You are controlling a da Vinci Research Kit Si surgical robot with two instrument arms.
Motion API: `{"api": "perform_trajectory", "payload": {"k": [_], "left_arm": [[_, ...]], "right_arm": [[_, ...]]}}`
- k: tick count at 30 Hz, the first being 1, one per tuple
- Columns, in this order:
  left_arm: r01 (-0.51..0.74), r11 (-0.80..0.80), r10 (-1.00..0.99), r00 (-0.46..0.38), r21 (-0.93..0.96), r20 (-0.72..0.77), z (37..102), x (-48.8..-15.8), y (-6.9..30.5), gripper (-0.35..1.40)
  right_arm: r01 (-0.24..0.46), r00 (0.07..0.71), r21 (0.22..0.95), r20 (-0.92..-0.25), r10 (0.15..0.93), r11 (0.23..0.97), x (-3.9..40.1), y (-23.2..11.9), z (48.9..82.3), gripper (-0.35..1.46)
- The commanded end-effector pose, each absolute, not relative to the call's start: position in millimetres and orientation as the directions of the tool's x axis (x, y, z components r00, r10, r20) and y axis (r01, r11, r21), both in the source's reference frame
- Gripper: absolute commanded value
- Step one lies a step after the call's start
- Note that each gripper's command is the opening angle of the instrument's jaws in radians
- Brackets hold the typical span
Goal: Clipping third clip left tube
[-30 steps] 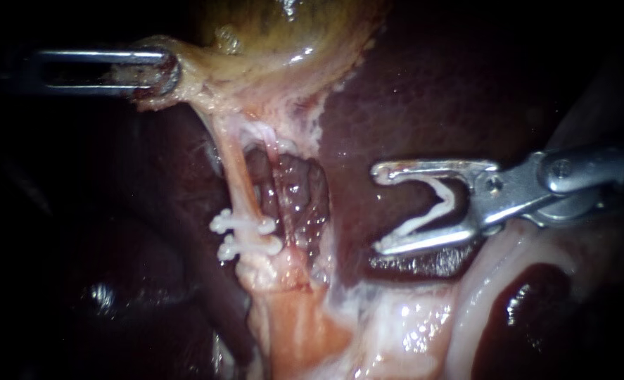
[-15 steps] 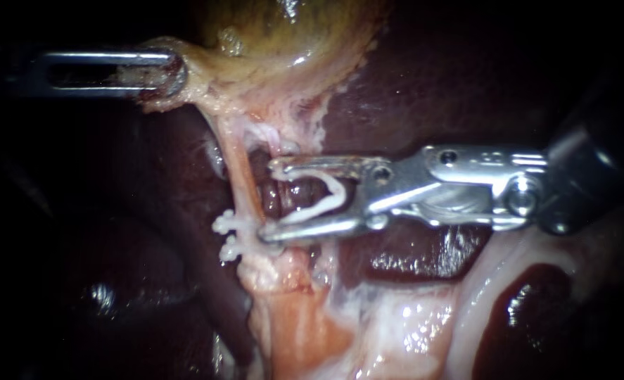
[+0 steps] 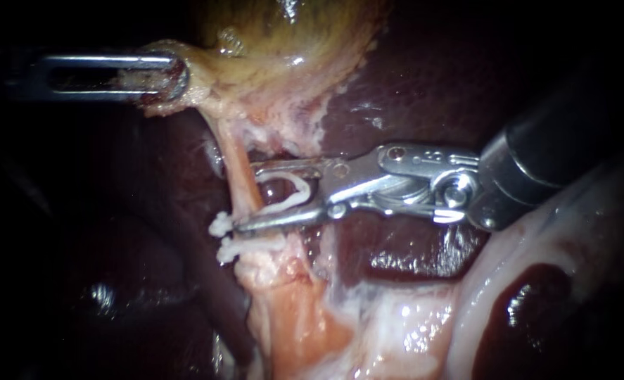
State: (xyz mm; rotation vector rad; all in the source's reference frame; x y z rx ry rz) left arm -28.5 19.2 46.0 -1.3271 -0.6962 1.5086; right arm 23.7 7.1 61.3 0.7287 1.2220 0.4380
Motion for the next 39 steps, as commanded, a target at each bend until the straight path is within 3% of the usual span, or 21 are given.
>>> {"api": "perform_trajectory", "payload": {"k": [1, 10, 18, 26, 29, 36, 39], "left_arm": [[-0.289, -0.364, 0.915, 0.066, -0.886, -0.397, 46.0, -28.5, 19.2, -0.35], [-0.289, -0.364, 0.915, 0.066, -0.886, -0.397, 46.0, -28.5, 19.2, -0.35], [-0.289, -0.364, 0.915, 0.066, -0.886, -0.397, 46.0, -28.5, 19.2, -0.35], [-0.289, -0.364, 0.915, 0.066, -0.886, -0.397, 46.0, -28.4, 19.1, -0.35], [-0.289, -0.364, 0.915, 0.066, -0.886, -0.397, 46.0, -28.4, 19.2, -0.35], [-0.289, -0.364, 0.915, 0.066, -0.886, -0.397, 46.0, -28.4, 19.2, -0.35], [-0.289, -0.364, 0.915, 0.066, -0.886, -0.397, 46.0, -28.5, 19.2, -0.35]], "right_arm": [[0.079, 0.288, 0.71, -0.688, 0.666, 0.7, 24.4, 7.1, 61.1, 0.5], [0.154, 0.173, 0.725, -0.688, 0.704, 0.671, 28.4, 7.7, 59.5, 0.5], [0.148, 0.134, 0.74, -0.672, 0.728, 0.656, 27.6, 9.3, 55.8, 0.5], [0.146, 0.131, 0.734, -0.679, 0.722, 0.664, 27.2, 9.3, 55.2, 0.45], [0.15, 0.132, 0.734, -0.679, 0.722, 0.663, 26.3, 9.1, 55.1, 0.32], [0.155, 0.133, 0.735, -0.678, 0.723, 0.66, 25.2, 9.3, 54.8, -0.32], [0.156, 0.133, 0.735, -0.678, 0.723, 0.66, 25.0, 9.2, 54.8, -0.35]]}}
